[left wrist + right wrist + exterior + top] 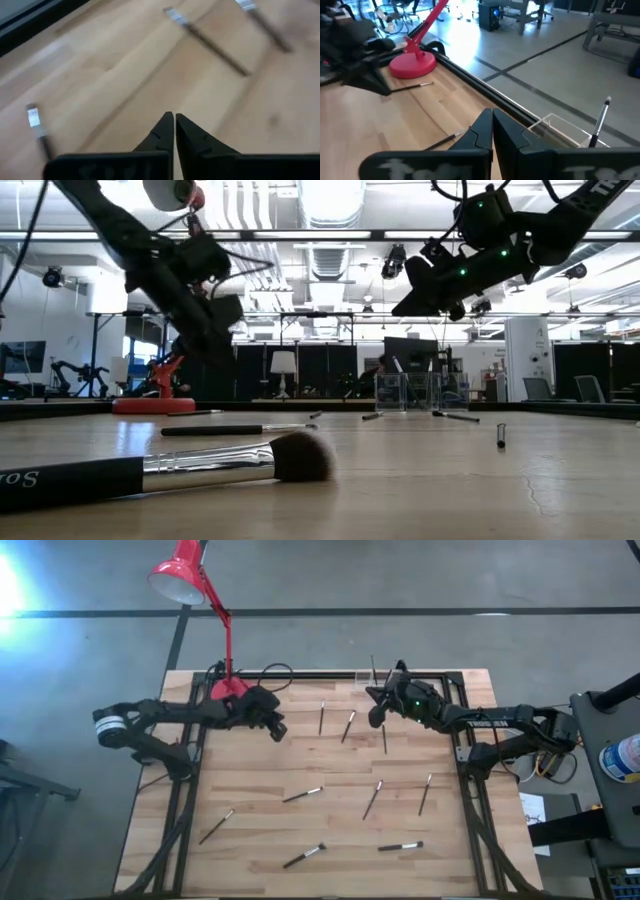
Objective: Put items in baskets/containers
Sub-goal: Put the eyeshadow brush into the transparent organizer
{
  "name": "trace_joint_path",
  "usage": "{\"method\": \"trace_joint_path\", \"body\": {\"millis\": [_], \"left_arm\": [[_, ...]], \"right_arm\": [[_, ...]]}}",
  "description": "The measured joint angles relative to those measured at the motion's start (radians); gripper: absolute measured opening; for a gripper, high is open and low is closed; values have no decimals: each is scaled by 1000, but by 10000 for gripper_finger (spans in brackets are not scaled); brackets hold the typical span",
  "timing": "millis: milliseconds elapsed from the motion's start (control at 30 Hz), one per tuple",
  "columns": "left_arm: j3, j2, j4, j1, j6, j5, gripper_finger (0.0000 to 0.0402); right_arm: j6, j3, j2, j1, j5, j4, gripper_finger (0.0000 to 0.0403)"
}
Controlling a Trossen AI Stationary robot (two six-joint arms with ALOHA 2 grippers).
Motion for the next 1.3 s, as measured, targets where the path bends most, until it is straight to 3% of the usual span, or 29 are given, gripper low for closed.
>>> {"method": "trace_joint_path", "body": {"millis": [167, 267, 400, 567, 867, 1100, 1300], "left_arm": [[92, 99, -79, 34, -14, -65, 57], [155, 163, -77, 54, -37, -3, 78], [248, 235, -111, 61, -52, 33, 93], [332, 274, -270, 109, -19, -38, 101], [342, 296, -321, 270, -15, -46, 101], [342, 330, -337, 278, 25, -45, 101], [342, 367, -325, 283, 33, -141, 101]], "right_arm": [[-4, -3, 0, 0, 0, -6, 8], [-8, -5, 0, 0, -1, -6, 8], [-11, -5, 0, 1, -1, -7, 8], [-20, -5, 0, 17, -4, -13, 8], [-32, -5, 0, 23, -4, -13, 8], [-34, -5, 0, 23, -3, -12, 8], [-33, -5, 0, 23, -3, -12, 8]]}}
